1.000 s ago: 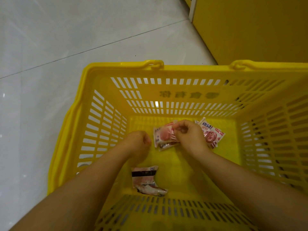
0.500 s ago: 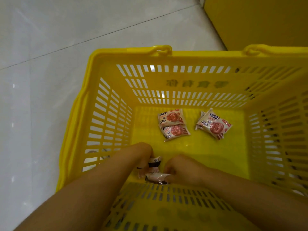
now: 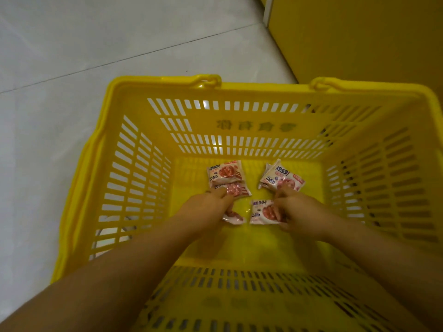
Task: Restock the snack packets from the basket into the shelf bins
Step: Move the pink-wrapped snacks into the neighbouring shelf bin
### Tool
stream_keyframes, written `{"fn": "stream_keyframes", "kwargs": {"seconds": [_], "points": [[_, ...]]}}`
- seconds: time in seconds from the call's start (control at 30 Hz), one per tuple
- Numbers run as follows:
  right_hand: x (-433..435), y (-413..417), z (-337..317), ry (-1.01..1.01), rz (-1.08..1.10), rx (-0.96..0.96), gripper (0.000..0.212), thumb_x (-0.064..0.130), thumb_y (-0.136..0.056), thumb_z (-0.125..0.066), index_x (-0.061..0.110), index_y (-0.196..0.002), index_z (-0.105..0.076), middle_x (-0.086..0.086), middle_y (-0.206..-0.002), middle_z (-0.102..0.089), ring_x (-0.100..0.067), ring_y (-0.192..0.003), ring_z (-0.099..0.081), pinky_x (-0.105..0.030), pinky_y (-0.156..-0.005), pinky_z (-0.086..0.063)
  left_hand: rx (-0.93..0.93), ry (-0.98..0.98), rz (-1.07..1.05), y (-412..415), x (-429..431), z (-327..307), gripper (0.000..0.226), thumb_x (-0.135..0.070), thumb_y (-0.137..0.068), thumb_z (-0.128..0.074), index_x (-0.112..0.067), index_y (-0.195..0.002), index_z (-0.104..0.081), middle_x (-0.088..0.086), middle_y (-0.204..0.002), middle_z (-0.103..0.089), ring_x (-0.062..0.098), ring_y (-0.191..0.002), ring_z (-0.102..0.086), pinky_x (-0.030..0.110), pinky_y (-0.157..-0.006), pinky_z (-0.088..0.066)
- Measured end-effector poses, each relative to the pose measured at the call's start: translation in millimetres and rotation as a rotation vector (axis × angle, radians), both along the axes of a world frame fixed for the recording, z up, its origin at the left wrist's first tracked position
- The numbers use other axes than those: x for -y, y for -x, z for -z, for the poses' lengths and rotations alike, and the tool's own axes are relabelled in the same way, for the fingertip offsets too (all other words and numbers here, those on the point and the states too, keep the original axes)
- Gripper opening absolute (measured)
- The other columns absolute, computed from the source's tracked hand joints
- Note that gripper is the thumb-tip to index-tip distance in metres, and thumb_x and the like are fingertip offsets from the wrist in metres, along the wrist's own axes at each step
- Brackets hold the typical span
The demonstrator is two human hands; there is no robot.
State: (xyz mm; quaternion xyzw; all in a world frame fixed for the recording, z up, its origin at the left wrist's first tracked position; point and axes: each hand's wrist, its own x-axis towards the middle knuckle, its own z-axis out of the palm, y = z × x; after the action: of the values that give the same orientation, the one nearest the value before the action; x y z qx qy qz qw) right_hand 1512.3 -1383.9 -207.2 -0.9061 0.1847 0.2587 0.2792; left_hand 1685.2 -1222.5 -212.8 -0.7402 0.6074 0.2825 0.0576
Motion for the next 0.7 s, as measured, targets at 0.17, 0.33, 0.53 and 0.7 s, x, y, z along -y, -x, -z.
{"fn": "stream_keyframes", "kwargs": {"seconds": [0.17, 0.33, 0.53, 0.7], "points": [[-5, 11, 12, 0.118, 0.049, -0.02, 0.027, 0.04, -0.08, -0.07, 0.027, -0.1, -0.058, 0.008, -0.121, -0.047, -0.016, -0.102, -0.058, -0.028, -0.071, -0.046, -0.109, -0.157, 0.038, -2, -13, 10, 0.043, -0.025, -0.092, -0.059, -0.022, -0.132, -0.046, 0.004, -0.134, -0.041, 0.024, -0.124, -0.042, 0.038, -0.091, -0.047], [-18, 2, 9, 0.258, 0.069, 0.063, 0.037, 0.044, -0.083, -0.065, 0.028, -0.114, -0.052, 0.006, -0.118, -0.057, -0.017, -0.109, -0.052, -0.03, -0.075, -0.042, -0.183, -0.175, -0.025, -6, -19, 10, 0.061, -0.035, -0.083, -0.071, -0.025, -0.137, -0.043, -0.003, -0.138, -0.041, 0.019, -0.123, -0.046, 0.033, -0.094, -0.046], [-32, 3, 20, 0.311, -0.052, 0.013, 0.051, 0.039, -0.089, -0.056, 0.022, -0.135, -0.042, 0.0, -0.132, -0.05, -0.02, -0.122, -0.041, -0.029, -0.098, -0.036, -0.081, -0.247, -0.007, -1, -21, 16, 0.053, -0.031, -0.087, -0.067, -0.022, -0.134, -0.044, 0.002, -0.134, -0.046, 0.022, -0.118, -0.049, 0.035, -0.089, -0.048], [-28, 0, 10, 0.133, -0.085, -0.042, 0.05, 0.045, -0.079, -0.071, 0.022, -0.121, -0.056, 0.003, -0.117, -0.051, -0.019, -0.114, -0.046, -0.03, -0.089, -0.039, -0.191, -0.203, -0.122, -4, -20, 14, 0.034, -0.029, -0.085, -0.068, -0.018, -0.115, -0.056, 0.001, -0.117, -0.048, 0.021, -0.102, -0.053, 0.034, -0.084, -0.048]]}}
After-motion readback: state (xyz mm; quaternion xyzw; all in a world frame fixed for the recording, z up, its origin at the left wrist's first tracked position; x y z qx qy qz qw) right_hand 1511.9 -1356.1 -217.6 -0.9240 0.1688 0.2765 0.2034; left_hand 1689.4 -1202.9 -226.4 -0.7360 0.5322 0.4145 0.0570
